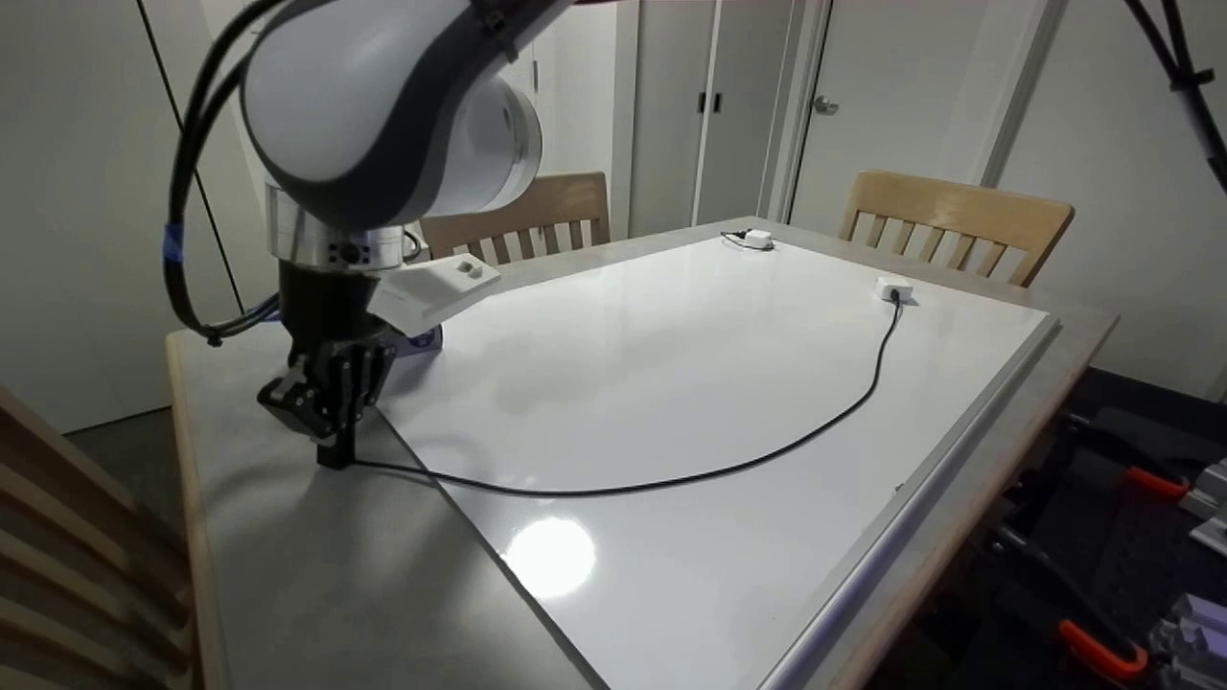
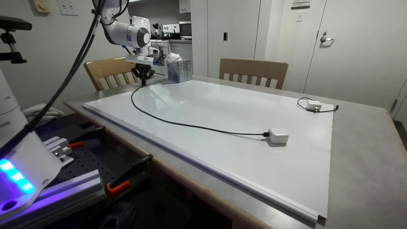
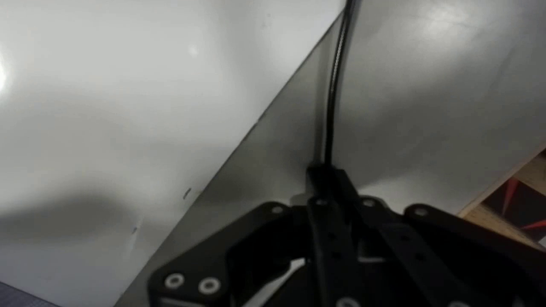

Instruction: Lay the charger across the board

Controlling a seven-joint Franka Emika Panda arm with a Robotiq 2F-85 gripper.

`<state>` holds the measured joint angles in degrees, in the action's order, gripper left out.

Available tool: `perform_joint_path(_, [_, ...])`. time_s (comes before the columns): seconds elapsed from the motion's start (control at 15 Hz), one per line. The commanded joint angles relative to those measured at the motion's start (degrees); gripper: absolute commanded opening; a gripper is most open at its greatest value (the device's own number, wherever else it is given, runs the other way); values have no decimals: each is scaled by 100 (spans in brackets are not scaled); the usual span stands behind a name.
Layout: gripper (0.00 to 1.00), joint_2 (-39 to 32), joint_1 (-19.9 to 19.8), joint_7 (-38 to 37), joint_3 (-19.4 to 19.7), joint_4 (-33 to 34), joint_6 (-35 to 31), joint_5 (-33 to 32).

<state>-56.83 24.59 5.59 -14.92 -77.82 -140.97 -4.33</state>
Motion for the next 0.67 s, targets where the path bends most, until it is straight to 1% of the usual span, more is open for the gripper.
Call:
perform_joint_path(0.0, [33,-286,-27,396,-107,466,399,14])
perform_joint_path(0.13, [45,-223,2,356,-55,435,404,-4])
perform_joint_path(0.27, [61,-103,64,237,26,323,331,-59])
perform_joint_path(0.6, [95,209,73,148,93,57,224,-152])
